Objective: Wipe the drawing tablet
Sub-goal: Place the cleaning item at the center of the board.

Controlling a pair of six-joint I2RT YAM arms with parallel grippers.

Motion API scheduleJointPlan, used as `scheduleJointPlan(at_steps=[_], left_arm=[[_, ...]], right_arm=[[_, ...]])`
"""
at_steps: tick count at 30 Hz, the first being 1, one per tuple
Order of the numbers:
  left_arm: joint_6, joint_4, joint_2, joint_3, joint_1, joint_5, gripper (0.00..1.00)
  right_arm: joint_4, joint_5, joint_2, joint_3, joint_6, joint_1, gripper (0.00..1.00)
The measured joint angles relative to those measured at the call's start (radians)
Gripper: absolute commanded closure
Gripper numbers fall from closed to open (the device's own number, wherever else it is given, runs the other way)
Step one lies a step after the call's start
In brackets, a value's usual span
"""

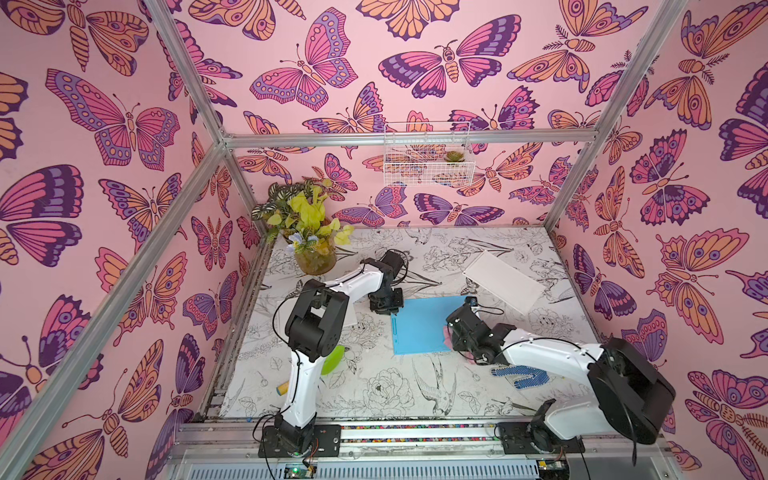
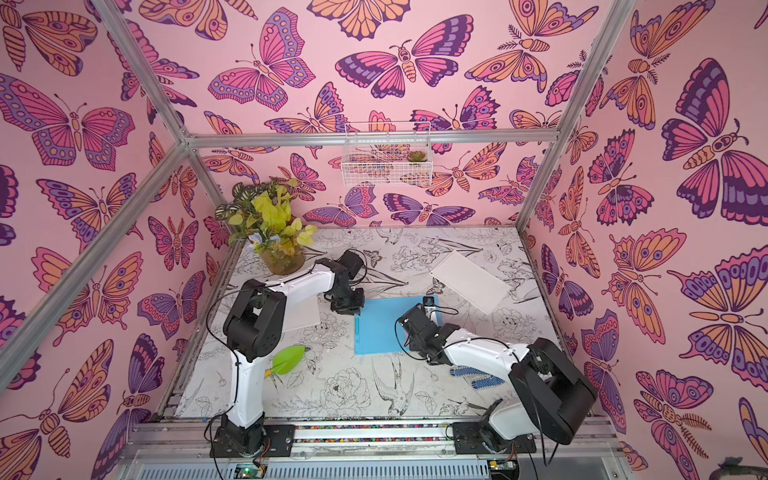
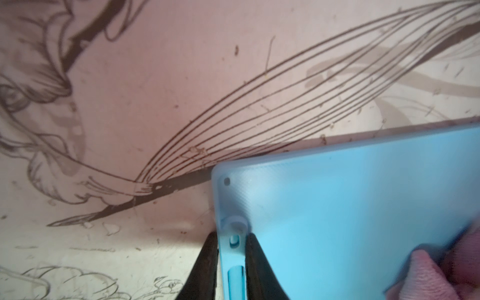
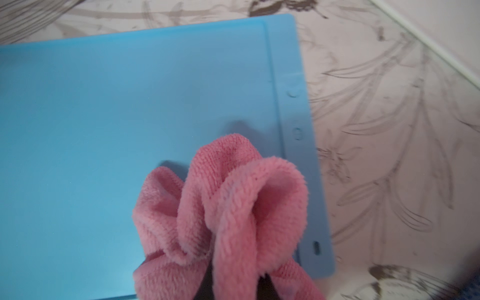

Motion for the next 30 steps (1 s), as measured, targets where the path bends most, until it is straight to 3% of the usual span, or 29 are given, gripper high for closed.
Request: scheduleJointPlan(at_steps=[13,18,24,27,30], left_arm=[[0.024,0.001,0.0,-0.005,0.101,0.064,0.78],[0.041,0.0,-0.002,-0.005,0.115,0.059,0.78],[0.042,0.0,-0.006,-0.003,0.111,0.055,0.71],[0.031,-0.009,-0.012,-0.003,0.108,0.042,0.65],[0.012,-0.027,-0.021,-0.003,0.104,0.037,0.59]], right_arm=[[-0.201,0.049,-0.165,0.11,-0.04,-0.059,1.0],[-0.238,0.042,-0.23,0.106,-0.046,-0.286,1.0],[-0.208,-0.035,-0.111,0.111,-0.12,-0.468,0.99],[-0.167,-0.114,-0.029,0.111,-0.148,-0.515,0.88],[-0.152,-0.195,0.053,0.125,-0.171,-0.551,0.64]])
